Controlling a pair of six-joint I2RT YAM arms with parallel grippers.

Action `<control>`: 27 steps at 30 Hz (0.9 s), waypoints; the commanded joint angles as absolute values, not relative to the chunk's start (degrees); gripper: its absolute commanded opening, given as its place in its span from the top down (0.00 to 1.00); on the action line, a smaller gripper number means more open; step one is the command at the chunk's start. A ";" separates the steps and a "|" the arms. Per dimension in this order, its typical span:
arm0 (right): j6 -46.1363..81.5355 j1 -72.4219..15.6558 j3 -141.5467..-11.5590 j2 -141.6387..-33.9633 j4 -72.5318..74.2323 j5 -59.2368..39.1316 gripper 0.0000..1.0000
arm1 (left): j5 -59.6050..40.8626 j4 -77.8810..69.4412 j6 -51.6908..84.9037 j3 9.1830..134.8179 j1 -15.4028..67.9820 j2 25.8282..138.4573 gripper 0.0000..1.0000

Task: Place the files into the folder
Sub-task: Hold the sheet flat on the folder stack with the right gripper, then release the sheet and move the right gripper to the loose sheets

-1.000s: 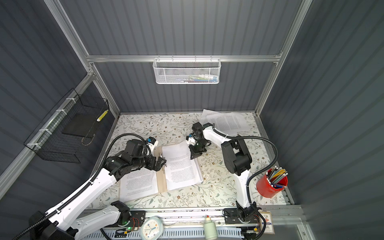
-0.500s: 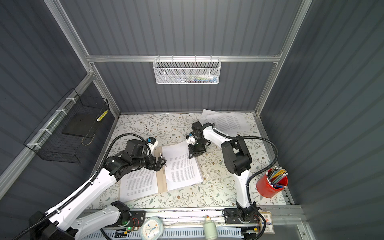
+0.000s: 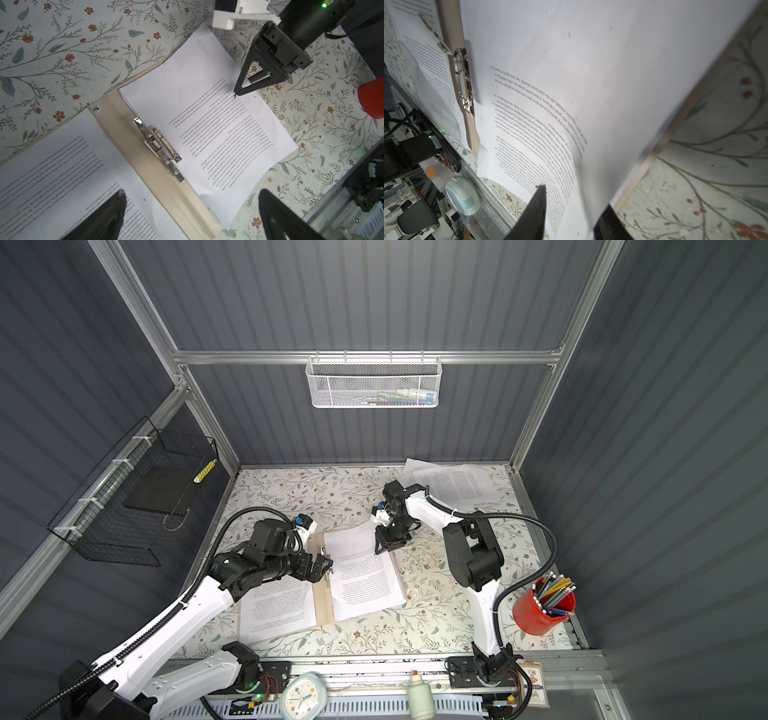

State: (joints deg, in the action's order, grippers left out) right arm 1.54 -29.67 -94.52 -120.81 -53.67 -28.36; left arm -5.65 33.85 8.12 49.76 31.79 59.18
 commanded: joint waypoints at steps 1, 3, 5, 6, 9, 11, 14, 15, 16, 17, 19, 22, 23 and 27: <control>2.48 -29.24 -95.19 -121.81 -53.70 -26.75 0.54 | -6.59 34.11 8.53 48.96 31.73 59.67 0.00; 3.38 -28.85 -94.61 -121.33 -53.03 -25.54 0.48 | -6.59 34.11 8.57 48.96 31.73 59.71 0.00; 4.44 -28.16 -93.28 -119.93 -51.70 -25.13 0.41 | -6.50 34.10 8.53 48.96 31.73 59.84 0.00; 4.95 -27.73 -92.53 -119.12 -50.99 -25.05 0.38 | -6.42 34.15 8.53 48.96 31.70 59.85 0.00; 7.00 -25.77 -89.48 -115.48 -48.03 -24.07 0.30 | -6.28 34.10 8.61 49.04 31.73 59.98 0.00; 8.30 -24.18 -87.40 -112.83 -46.06 -23.52 0.25 | -6.32 34.13 8.70 49.09 31.68 60.01 0.00; 11.69 -20.43 -84.70 -109.69 -43.03 -19.94 0.20 | -6.49 33.86 9.06 49.31 31.70 60.40 0.00; 13.39 -18.67 -84.42 -109.06 -42.42 -15.47 0.19 | -6.56 33.70 9.23 49.45 31.71 60.62 0.00; 15.86 -16.63 -83.89 -108.40 -41.45 -12.48 0.16 | -6.81 33.51 9.31 49.57 31.71 60.93 0.00; 18.03 -14.59 -83.07 -107.70 -40.16 -10.96 0.14 | -6.98 33.34 9.50 49.78 31.70 61.22 0.00; 22.75 -9.55 -80.81 -106.31 -35.16 -12.31 0.13 | -7.36 33.19 9.78 50.44 31.68 62.06 0.00; 27.14 -4.98 -81.91 -107.61 -32.06 -12.17 0.15 | -7.82 33.14 10.02 51.14 31.71 63.32 0.00; 27.90 -4.36 -83.02 -108.50 -32.09 -11.21 0.15 | -7.90 33.09 10.11 51.26 31.64 63.53 0.00; 31.21 -2.69 -87.48 -112.87 -29.81 -9.71 0.17 | -8.00 32.39 11.04 51.77 31.73 64.63 0.00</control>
